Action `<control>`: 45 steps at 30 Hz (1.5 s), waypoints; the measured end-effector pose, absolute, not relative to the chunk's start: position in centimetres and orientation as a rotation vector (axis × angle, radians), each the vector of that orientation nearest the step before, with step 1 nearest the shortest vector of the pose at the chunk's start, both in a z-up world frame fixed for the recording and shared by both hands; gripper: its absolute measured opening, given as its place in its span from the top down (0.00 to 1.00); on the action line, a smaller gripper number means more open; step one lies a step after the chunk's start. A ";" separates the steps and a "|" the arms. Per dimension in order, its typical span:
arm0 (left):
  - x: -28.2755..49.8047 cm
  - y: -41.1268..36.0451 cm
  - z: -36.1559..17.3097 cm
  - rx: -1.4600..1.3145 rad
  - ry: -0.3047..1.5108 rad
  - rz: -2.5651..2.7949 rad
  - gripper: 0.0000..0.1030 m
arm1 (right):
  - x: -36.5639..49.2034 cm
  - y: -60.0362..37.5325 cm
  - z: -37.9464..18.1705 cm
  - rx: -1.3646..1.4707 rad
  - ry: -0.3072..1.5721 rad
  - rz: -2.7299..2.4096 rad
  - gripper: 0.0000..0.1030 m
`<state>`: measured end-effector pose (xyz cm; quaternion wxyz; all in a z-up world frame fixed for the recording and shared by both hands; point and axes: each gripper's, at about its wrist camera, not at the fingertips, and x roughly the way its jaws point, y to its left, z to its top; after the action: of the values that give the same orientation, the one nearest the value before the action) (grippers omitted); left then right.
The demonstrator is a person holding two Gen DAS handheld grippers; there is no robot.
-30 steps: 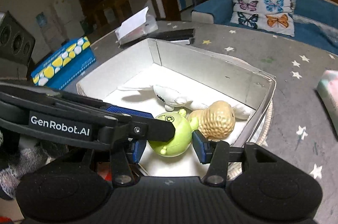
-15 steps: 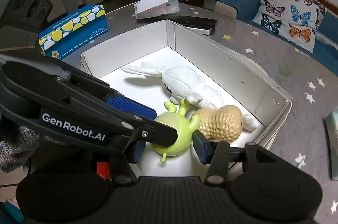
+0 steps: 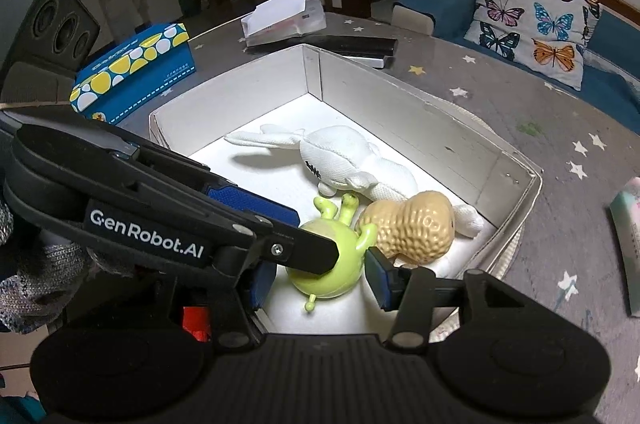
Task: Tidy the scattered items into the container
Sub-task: 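Set the green alien beside the peanut toy and open the left gripper, then move the left gripper to the red round toy and close on it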
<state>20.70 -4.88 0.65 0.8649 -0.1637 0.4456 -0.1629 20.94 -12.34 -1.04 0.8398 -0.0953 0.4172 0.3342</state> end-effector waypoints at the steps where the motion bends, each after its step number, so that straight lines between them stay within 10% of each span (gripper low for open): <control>1: 20.7 -4.9 0.7 -0.343 0.932 -0.343 0.60 | 20.8 -12.3 -1.0 -0.208 0.876 0.701 0.52; 45: 9.5 -0.5 3.1 -0.397 0.686 -0.228 0.60 | 8.4 -12.8 1.0 -0.103 0.559 0.699 0.12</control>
<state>9.46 -0.55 3.05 0.9162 -0.1928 0.3334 -0.1110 8.35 -12.79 1.04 0.9002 -0.0499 0.2702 0.3380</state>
